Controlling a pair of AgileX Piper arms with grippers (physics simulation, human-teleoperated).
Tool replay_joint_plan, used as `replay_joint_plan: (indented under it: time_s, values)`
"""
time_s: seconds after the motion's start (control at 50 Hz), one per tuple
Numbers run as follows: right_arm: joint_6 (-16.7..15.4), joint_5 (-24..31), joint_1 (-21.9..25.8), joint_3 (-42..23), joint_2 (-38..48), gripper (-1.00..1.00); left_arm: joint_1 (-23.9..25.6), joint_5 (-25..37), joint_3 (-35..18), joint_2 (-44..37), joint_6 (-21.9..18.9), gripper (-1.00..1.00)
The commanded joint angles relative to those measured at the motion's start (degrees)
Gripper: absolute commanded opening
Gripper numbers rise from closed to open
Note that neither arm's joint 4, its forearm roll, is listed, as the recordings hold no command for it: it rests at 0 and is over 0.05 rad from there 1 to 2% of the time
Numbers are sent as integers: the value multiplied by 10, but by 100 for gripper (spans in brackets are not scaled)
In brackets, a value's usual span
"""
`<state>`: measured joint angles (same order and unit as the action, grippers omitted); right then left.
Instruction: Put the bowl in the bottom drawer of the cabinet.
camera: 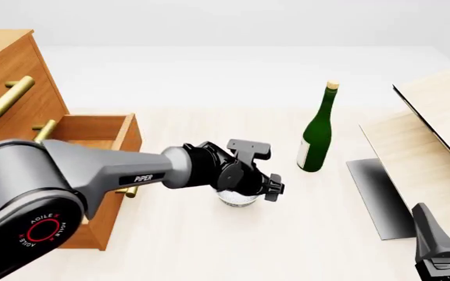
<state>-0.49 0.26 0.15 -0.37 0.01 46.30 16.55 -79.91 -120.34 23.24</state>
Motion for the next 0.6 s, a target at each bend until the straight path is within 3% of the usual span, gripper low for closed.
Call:
replay_joint_plan:
  time_s: [0.02, 0.6]
  values:
    - [0, 0, 0, 0, 0, 100, 5, -19, 14, -5, 13, 100]
    - [0, 0, 0, 0, 0, 100, 17, -35, 17, -16, 27, 100]
